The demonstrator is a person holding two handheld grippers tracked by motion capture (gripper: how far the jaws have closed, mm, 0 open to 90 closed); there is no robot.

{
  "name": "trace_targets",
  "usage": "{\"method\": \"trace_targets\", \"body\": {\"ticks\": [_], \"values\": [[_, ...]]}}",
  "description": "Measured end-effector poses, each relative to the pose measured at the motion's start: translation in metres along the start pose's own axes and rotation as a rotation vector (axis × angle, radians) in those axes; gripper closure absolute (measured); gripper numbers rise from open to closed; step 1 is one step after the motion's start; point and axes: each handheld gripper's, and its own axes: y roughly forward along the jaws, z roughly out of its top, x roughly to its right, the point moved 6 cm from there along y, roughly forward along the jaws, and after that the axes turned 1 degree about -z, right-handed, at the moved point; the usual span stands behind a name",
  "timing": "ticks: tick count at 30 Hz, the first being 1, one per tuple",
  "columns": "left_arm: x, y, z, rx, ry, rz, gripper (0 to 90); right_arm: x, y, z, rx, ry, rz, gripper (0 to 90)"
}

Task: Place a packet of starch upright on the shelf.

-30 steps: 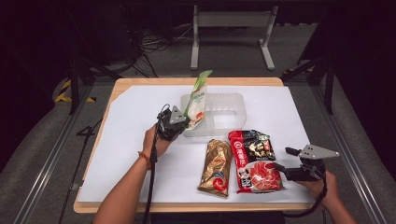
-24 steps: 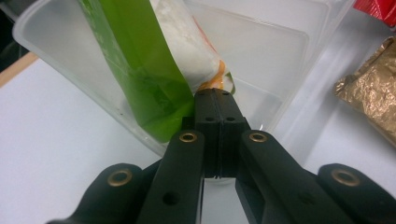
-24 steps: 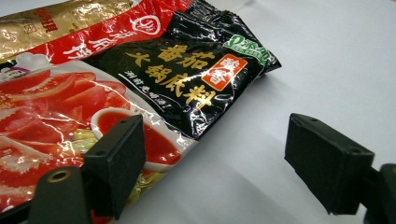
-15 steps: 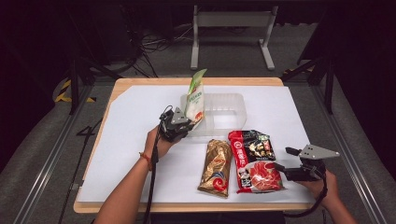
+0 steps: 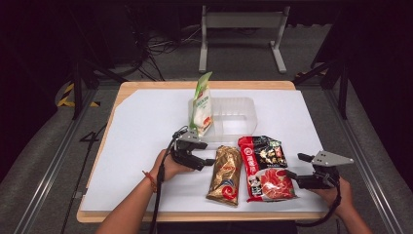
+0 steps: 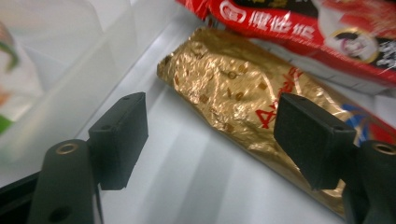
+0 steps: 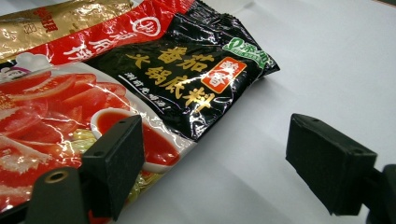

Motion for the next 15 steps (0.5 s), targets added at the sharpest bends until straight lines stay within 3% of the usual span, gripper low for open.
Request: {"method": "trace_targets", "body": {"ticks": [2,6,11,13,15], "values": [[-0.001,0.013,-0.001,-0.03,-0.017,-0.011,25.1,0.0,0.0,0.0,0.001,0.0,0.002,20.2],[-0.001,0.022,0.001,-0.052,-0.009,-0.007,23.0,0.0,0.0,0.0,0.001,-0.002,0.002,20.2],[-0.002,0.033,0.006,-0.046,-0.013,-0.008,21.6,0.001,-0.001,-0.001,0.002,0.0,0.001,20.2],[-0.003,0.036,0.011,-0.032,-0.043,-0.023,21.6,0.0,-0.001,0.0,0.002,-0.003,0.002,20.2],[-0.003,0.039,0.012,-0.036,-0.047,-0.023,21.0,0.0,0.0,0.0,0.001,-0.004,0.002,20.2]]}}
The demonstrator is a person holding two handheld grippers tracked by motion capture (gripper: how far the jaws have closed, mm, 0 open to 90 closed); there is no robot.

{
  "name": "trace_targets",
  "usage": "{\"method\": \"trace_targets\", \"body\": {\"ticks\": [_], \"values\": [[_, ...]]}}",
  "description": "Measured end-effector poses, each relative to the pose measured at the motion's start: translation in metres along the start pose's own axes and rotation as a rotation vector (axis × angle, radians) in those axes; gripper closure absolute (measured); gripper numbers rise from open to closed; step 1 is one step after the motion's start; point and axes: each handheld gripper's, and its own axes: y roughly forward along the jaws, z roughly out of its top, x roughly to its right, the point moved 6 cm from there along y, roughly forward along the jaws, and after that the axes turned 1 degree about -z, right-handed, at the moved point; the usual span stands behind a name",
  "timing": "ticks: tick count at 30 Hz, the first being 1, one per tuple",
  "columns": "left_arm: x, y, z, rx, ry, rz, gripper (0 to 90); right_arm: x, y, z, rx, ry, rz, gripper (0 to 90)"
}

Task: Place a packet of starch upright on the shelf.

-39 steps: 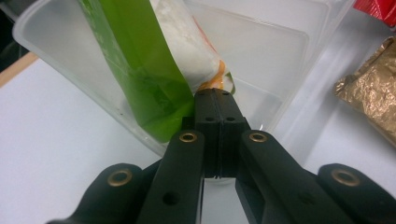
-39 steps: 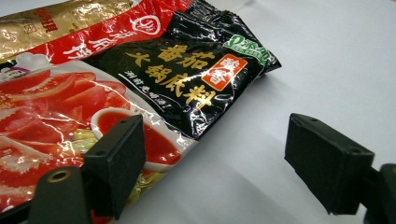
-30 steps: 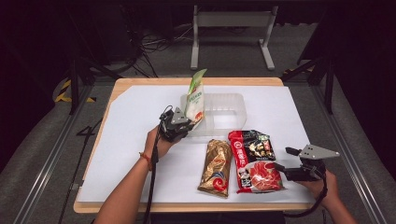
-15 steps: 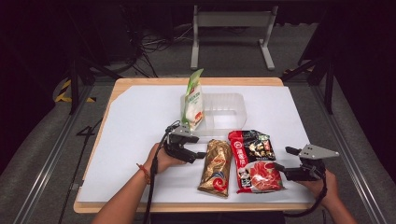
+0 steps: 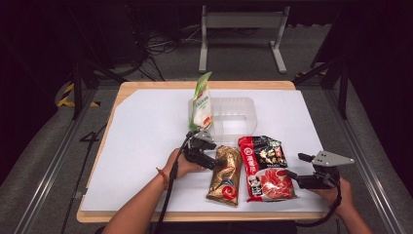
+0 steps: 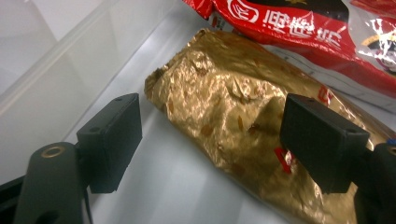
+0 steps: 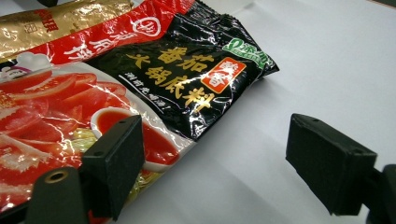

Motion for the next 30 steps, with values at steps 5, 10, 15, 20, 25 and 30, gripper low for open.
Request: {"method": "trace_targets", "body": {"ticks": [5,10,15,20,25,30], "values": [[0.0,0.007,0.006,0.006,-0.015,-0.033,21.0,0.0,0.0,-0.001,-0.002,0.003,0.001,20.2],[0.003,0.017,0.007,-0.007,-0.055,-0.074,19.8,0.0,-0.001,-0.001,-0.003,0.003,0.0,20.2],[0.006,0.016,0.008,0.008,-0.067,-0.117,40.2,-0.001,-0.002,-0.002,-0.004,0.003,0.002,20.3],[0.0,0.007,0.009,0.077,-0.092,-0.108,67.9,-0.001,-0.002,-0.002,-0.005,-0.001,0.002,20.3],[0.005,0.0,0.013,0.114,-0.055,-0.069,83.7,0.0,-0.001,-0.002,-0.004,-0.004,0.0,20.3],[0.01,-0.015,0.018,0.155,-0.026,-0.041,84.6,0.0,-0.002,-0.001,0.002,0.001,-0.001,20.2]]}}
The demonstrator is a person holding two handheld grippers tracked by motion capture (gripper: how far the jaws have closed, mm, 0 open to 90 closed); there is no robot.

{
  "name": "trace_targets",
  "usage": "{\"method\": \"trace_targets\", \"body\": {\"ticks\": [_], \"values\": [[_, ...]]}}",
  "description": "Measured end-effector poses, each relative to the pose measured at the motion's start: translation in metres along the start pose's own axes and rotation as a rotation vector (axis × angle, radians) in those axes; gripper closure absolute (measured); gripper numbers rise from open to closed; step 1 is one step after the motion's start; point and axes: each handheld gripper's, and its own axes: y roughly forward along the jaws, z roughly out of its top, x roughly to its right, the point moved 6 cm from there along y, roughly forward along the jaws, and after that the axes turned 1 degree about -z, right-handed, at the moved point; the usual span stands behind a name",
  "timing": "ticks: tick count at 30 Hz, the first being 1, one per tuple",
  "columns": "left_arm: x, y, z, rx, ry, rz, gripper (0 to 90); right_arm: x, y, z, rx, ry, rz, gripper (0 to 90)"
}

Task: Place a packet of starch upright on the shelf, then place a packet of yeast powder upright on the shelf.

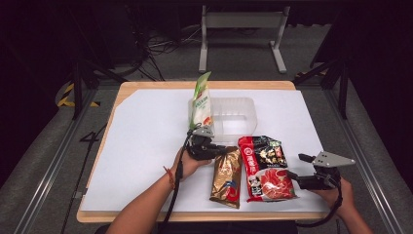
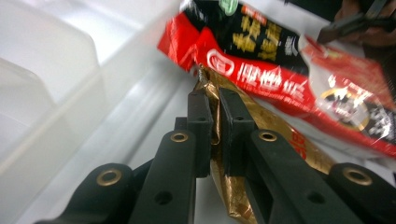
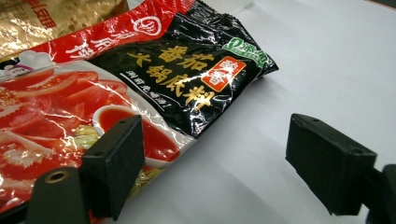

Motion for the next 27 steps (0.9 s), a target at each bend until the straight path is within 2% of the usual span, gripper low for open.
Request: {"method": "trace_targets", "body": {"ticks": [3,5,6,12,13,18,19,20,21,24,27], "values": [[0.004,-0.011,0.006,0.062,0.008,0.014,84.8,0.0,0.0,0.001,0.004,0.006,0.0,20.2],[0.007,-0.014,0.008,0.077,0.013,0.009,85.0,0.0,0.0,0.002,0.005,0.002,-0.002,20.3],[0.01,-0.019,0.011,0.103,0.03,0.012,85.1,0.0,0.001,0.002,0.004,0.004,-0.003,20.3],[0.014,-0.03,0.013,0.143,0.025,0.001,85.6,0.002,0.004,0.004,0.005,0.011,-0.002,20.2],[0.016,-0.036,0.015,0.166,0.043,0.022,85.6,0.002,0.004,0.004,0.006,0.011,-0.002,20.2],[0.024,-0.049,0.021,0.209,0.07,0.02,86.5,0.002,0.004,0.005,0.011,0.01,-0.003,20.3],[0.025,-0.053,0.024,0.219,0.075,0.031,86.5,0.002,0.004,0.005,0.011,0.01,-0.003,20.3],[0.025,-0.057,0.026,0.242,0.057,0.036,86.6,0.003,0.002,0.004,0.014,0.013,-0.007,20.2],[0.024,-0.06,0.027,0.255,0.058,0.04,86.6,0.003,0.002,0.004,0.014,0.017,-0.01,20.2],[0.024,-0.065,0.028,0.274,0.04,0.056,86.8,0.003,0.0,0.003,0.02,0.022,-0.011,20.3],[0.027,-0.071,0.03,0.298,0.035,0.052,86.8,0.003,0.0,0.004,0.016,0.013,-0.012,20.3]]}}
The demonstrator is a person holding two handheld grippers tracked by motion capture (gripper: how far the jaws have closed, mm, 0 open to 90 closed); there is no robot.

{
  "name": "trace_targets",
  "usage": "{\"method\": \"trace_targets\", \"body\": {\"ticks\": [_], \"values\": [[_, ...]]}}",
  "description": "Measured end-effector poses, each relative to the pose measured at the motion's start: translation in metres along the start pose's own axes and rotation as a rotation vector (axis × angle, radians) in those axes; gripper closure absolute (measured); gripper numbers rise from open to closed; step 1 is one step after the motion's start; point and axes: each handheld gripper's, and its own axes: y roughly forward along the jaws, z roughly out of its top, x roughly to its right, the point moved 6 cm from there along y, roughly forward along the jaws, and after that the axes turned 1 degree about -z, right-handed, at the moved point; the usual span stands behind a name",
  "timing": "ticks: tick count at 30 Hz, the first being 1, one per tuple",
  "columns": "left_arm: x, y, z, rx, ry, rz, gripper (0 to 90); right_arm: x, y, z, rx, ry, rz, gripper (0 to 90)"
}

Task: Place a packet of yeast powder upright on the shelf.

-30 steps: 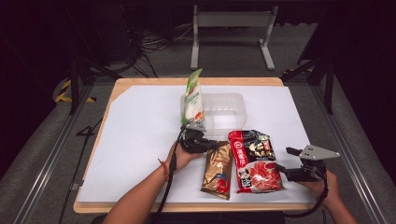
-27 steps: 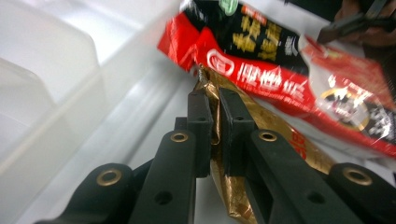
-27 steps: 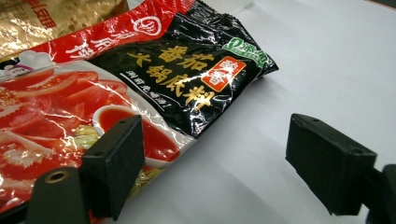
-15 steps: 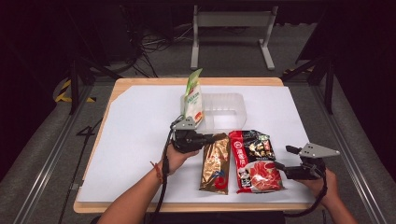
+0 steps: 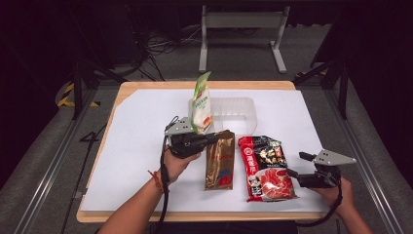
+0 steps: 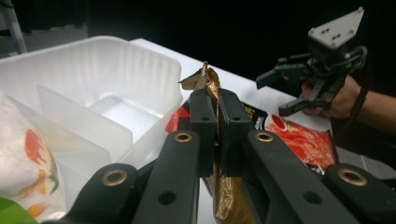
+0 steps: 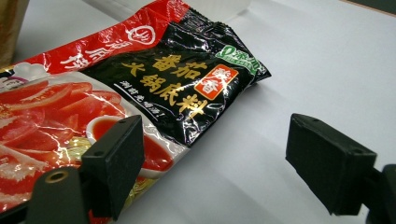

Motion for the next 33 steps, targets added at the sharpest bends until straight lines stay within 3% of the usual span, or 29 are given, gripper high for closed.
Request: {"method": "trace_targets", "body": {"ticks": [8,14,19,24,33], "values": [[0.01,-0.008,0.012,0.038,0.018,0.008,87.0,-0.003,0.003,0.0,-0.003,-0.012,0.011,20.6],[0.016,-0.014,0.02,0.065,0.042,0.012,87.2,-0.004,-0.006,0.004,0.052,-0.016,-0.003,20.9],[0.017,-0.021,0.026,0.095,0.054,0.018,87.2,-0.003,-0.005,0.004,0.048,-0.02,-0.005,20.9],[0.017,-0.024,0.029,0.096,0.071,0.033,87.2,-0.003,-0.004,0.003,0.04,-0.024,-0.004,20.9],[0.014,-0.032,0.035,0.142,0.055,0.066,87.1,-0.003,-0.006,0.004,0.047,-0.029,-0.005,20.9]]}}
